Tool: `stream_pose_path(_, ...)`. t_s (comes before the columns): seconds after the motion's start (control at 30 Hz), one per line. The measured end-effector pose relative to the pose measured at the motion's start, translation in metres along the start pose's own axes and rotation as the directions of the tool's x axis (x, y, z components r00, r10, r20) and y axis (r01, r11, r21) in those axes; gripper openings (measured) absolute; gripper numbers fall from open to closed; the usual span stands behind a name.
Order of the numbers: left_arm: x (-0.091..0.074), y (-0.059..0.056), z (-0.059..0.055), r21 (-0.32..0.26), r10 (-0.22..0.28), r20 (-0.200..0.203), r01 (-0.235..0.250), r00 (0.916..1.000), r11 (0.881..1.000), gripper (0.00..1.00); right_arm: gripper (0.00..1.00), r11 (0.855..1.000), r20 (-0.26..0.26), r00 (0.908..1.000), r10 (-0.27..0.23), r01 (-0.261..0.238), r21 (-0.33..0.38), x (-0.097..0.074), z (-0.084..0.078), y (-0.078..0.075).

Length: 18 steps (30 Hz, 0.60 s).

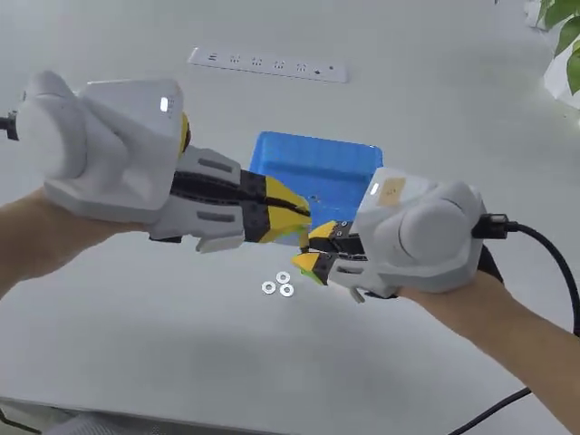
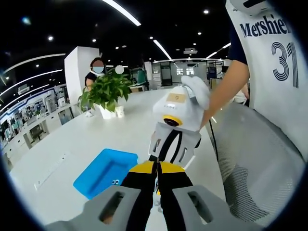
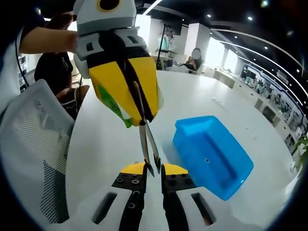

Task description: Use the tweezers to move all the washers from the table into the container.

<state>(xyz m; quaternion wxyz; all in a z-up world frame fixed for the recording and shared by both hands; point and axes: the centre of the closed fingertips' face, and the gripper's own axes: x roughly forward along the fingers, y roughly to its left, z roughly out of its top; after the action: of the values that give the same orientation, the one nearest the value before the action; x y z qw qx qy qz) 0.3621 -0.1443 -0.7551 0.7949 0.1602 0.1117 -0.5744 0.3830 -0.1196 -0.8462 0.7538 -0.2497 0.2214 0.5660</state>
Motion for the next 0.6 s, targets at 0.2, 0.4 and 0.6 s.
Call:
stream_pose_path(0.2, -0.006, -0.009, -0.013, -0.029, -0.008, -0.017, 0.007, 0.9998, 1.0, 0.05, 0.14, 0.999, -0.024, 0.9992, 0.031, -0.032, -0.026, 0.006, -0.007, 0.015)
stream_pose_path(0.4, -0.011, -0.012, -0.019, -0.045, -0.001, -0.023, 0.0, 0.9997, 0.999, 0.05, 0.14, 0.999, -0.019, 0.999, 0.04, -0.04, -0.011, 0.007, -0.008, 0.021)
stream_pose_path(0.6, -0.01, -0.013, -0.023, -0.046, -0.012, -0.043, 0.01, 0.999, 0.999, 0.05, 0.14, 0.999, -0.016, 0.9988, 0.047, -0.047, 0.005, 0.008, -0.009, 0.024)
